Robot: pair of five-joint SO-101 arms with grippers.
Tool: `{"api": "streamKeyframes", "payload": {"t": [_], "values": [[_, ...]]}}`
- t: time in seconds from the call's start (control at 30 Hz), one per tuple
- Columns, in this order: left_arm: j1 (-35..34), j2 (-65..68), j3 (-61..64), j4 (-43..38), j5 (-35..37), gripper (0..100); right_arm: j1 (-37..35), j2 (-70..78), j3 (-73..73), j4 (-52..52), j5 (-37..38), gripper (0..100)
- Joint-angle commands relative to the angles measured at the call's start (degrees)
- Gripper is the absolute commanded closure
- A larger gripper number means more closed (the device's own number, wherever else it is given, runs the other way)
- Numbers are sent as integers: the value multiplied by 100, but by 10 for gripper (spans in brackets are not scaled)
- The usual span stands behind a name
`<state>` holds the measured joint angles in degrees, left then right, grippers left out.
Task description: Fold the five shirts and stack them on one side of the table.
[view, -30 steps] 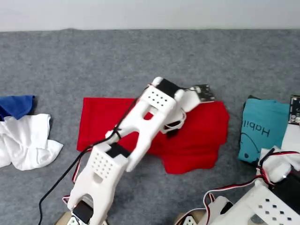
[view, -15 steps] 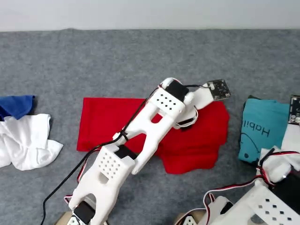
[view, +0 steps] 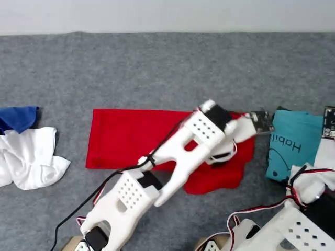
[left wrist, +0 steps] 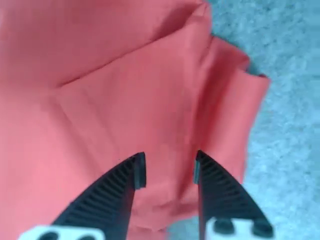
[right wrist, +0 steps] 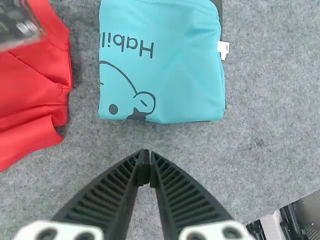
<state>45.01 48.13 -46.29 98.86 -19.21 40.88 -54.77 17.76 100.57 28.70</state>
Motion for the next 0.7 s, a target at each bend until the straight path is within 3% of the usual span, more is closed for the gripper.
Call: {"api": "streamKeyframes", "payload": {"t": [0.0, 0.2, 0.67], "values": [[308, -484, 541, 176, 53, 831, 40, -75, -264, 207, -62, 987], [527, -1064, 1499, 141, 26, 826, 40, -75, -264, 207, -62, 986], [571, -1829, 2053, 158, 62, 794, 40, -75, -264, 207, -62, 985]]}}
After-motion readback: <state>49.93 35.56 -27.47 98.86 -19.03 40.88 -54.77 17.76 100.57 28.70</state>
